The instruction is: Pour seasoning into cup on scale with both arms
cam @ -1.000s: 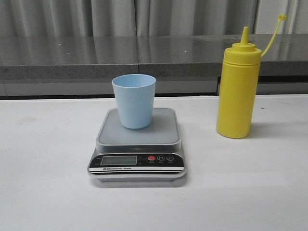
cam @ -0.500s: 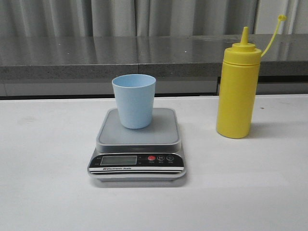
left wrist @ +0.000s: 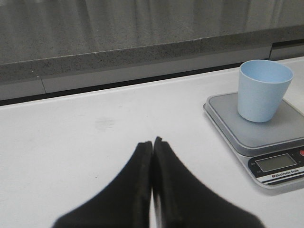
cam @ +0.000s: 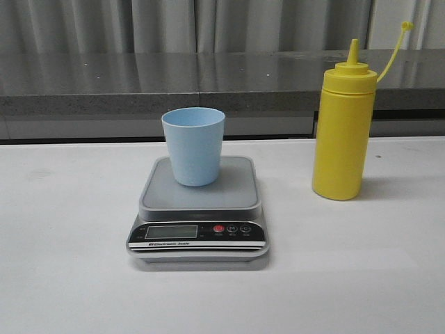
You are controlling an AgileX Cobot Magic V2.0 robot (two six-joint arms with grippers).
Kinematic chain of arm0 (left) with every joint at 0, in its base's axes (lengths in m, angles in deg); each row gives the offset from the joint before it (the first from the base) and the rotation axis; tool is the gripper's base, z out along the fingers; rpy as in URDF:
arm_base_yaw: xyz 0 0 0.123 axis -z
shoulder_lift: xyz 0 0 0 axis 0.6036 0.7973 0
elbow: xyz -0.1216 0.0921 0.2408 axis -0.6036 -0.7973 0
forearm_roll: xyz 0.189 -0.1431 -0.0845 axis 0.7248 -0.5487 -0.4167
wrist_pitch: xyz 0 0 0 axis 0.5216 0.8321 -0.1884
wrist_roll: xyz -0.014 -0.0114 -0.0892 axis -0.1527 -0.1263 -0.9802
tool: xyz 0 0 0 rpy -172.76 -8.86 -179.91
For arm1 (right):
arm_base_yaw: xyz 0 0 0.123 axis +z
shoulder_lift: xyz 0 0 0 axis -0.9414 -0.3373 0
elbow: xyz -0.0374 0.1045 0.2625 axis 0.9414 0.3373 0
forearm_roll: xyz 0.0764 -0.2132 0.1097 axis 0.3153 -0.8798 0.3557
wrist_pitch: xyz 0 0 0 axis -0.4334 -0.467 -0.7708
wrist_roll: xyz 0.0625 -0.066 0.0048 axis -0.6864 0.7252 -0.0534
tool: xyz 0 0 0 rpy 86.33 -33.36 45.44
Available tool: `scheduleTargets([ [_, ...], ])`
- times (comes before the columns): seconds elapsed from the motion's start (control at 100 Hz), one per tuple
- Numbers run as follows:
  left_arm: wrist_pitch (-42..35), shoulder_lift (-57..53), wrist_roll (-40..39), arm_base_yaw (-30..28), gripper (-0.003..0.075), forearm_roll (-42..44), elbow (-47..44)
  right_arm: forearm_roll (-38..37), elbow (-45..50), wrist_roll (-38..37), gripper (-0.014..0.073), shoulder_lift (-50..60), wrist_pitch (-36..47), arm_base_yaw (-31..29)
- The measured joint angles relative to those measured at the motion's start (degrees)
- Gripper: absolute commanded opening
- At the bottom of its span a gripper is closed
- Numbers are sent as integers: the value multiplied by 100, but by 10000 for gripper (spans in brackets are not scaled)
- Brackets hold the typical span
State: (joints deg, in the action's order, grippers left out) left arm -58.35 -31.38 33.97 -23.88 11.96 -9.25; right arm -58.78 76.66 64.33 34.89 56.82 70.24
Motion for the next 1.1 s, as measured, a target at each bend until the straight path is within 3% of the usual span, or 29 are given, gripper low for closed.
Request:
scheduleTargets([
  [0.51,0,0,0,0,-20,0,0,-144,0,0,-68,1738,-2075,0],
  [0.7,0,0,0,0,-20,0,0,-144,0,0,-68,2444,-2392,0],
  [1.1,0,0,0,0,-20,0,0,-144,0,0,-68,2491,-2673,0],
])
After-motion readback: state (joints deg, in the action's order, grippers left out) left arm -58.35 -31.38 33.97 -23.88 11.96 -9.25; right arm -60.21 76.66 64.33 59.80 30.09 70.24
